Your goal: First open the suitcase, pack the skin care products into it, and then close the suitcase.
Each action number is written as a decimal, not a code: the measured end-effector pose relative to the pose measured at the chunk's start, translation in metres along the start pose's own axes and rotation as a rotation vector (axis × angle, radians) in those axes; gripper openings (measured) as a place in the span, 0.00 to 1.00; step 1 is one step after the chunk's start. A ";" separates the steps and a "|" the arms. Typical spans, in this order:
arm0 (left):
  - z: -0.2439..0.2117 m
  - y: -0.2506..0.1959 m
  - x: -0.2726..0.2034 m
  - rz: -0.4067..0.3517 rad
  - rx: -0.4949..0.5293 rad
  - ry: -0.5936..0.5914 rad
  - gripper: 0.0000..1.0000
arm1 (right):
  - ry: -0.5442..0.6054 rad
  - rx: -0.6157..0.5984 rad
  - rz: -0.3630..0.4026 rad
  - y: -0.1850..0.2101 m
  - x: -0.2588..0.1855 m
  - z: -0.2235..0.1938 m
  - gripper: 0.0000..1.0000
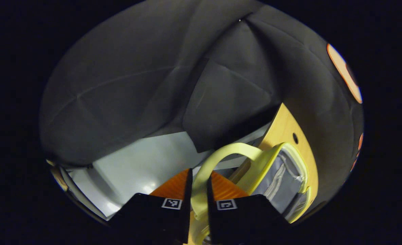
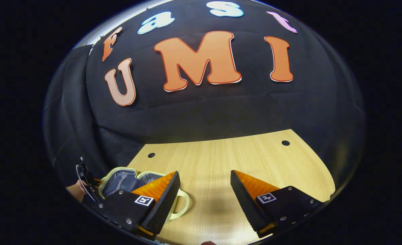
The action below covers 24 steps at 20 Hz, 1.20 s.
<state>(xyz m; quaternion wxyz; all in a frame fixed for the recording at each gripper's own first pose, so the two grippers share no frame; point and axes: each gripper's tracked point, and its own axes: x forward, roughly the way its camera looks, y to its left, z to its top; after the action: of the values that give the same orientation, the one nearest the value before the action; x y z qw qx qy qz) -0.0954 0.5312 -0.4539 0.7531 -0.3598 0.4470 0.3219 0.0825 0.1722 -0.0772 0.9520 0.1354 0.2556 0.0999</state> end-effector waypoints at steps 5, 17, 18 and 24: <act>0.033 -0.018 -0.046 -0.049 0.181 -0.133 0.13 | -0.022 -0.019 0.006 -0.011 -0.001 0.009 0.95; 0.051 -0.104 -0.200 -0.077 0.484 -0.432 0.05 | -0.087 -0.086 0.047 -0.044 0.006 0.031 0.94; 0.049 -0.118 -0.209 -0.077 0.511 -0.457 0.05 | -0.094 -0.093 0.050 -0.049 0.005 0.034 0.95; 0.016 -0.192 -0.274 -0.139 0.582 -0.543 0.05 | -0.129 -0.104 0.072 -0.080 0.001 0.040 0.95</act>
<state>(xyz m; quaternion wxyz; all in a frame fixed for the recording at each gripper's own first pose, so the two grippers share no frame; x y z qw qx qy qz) -0.0409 0.3975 -0.1520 0.9342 -0.0628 0.2789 0.2133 0.1135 0.0889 -0.0684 0.9681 0.1012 0.1832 0.1380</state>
